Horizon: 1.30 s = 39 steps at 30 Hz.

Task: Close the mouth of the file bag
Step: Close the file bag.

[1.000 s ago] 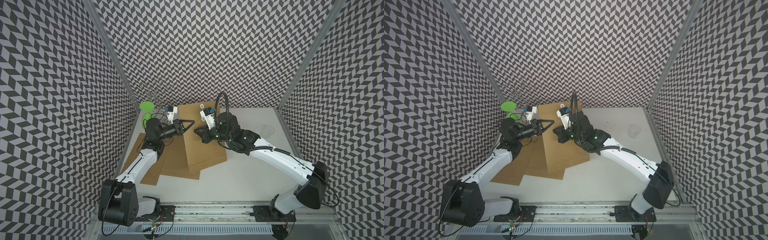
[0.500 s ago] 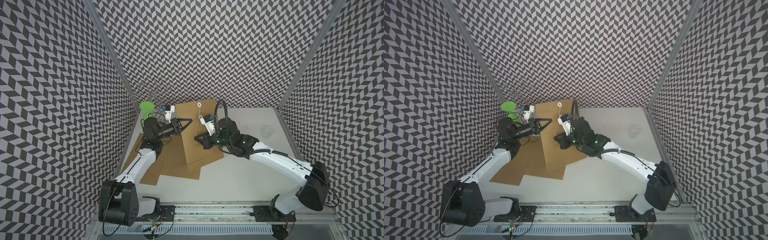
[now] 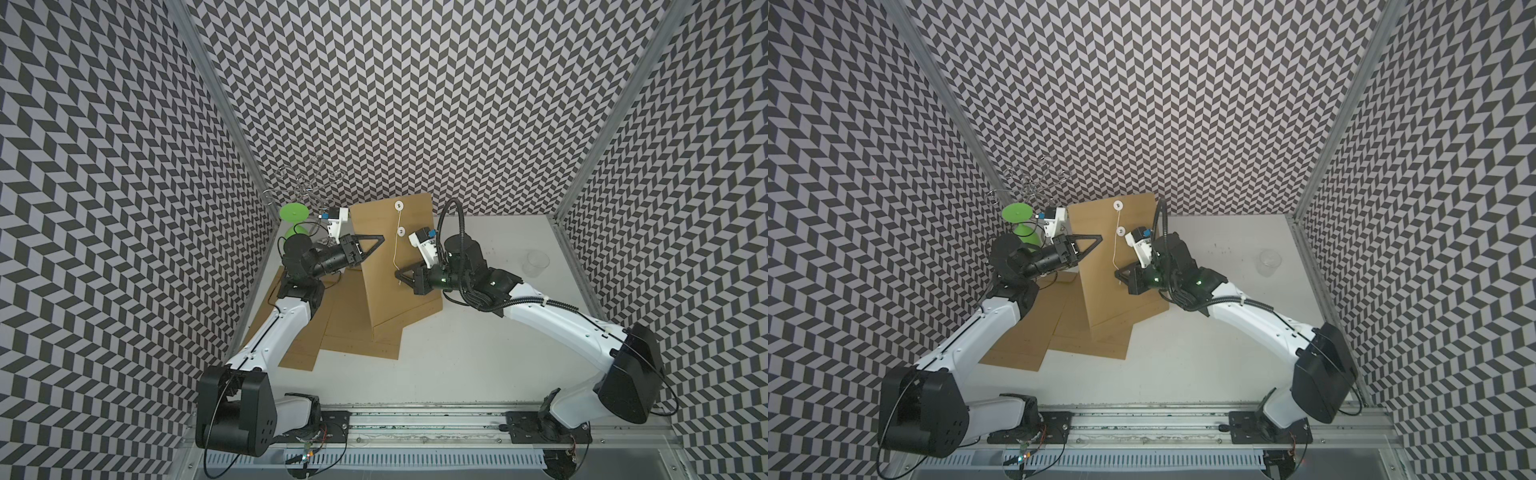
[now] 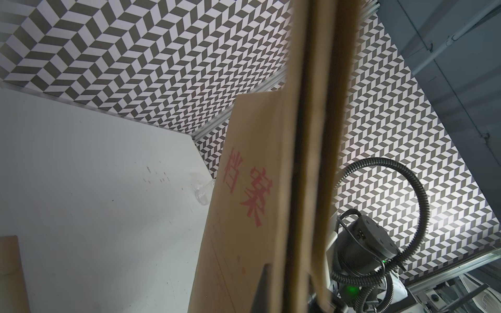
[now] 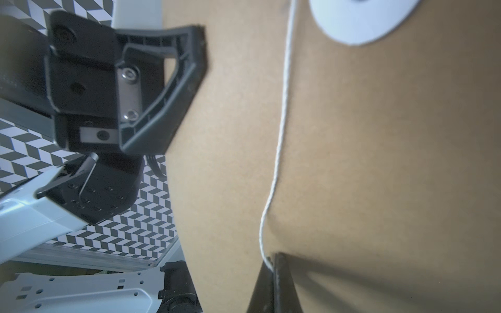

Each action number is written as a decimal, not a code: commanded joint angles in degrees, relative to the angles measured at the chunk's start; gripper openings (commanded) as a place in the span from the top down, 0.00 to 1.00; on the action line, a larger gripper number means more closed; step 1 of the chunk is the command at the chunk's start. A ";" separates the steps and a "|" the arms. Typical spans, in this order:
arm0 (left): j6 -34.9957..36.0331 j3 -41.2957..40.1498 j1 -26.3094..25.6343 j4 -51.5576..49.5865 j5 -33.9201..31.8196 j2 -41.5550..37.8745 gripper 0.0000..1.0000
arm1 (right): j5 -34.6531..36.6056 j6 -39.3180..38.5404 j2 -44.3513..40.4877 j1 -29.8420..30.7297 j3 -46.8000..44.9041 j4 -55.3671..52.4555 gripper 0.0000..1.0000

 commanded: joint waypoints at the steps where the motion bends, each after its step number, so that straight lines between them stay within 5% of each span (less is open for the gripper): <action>1: -3.08 1.81 0.34 8.02 3.00 -2.17 1.00 | -0.71 0.64 -0.86 -1.20 -0.57 3.73 1.00; 18: -10.15 1.85 -0.02 17.95 5.49 -2.15 1.00 | -2.34 0.43 -0.13 -6.49 -0.07 3.84 1.00; 31: -0.23 1.19 0.34 4.54 -0.83 -1.64 1.00 | 10.47 -4.12 -4.01 6.91 5.60 -2.62 1.00; 39: -0.31 0.52 0.34 5.35 -2.15 -2.26 1.00 | 5.56 -2.61 -1.94 9.31 6.88 -1.78 1.00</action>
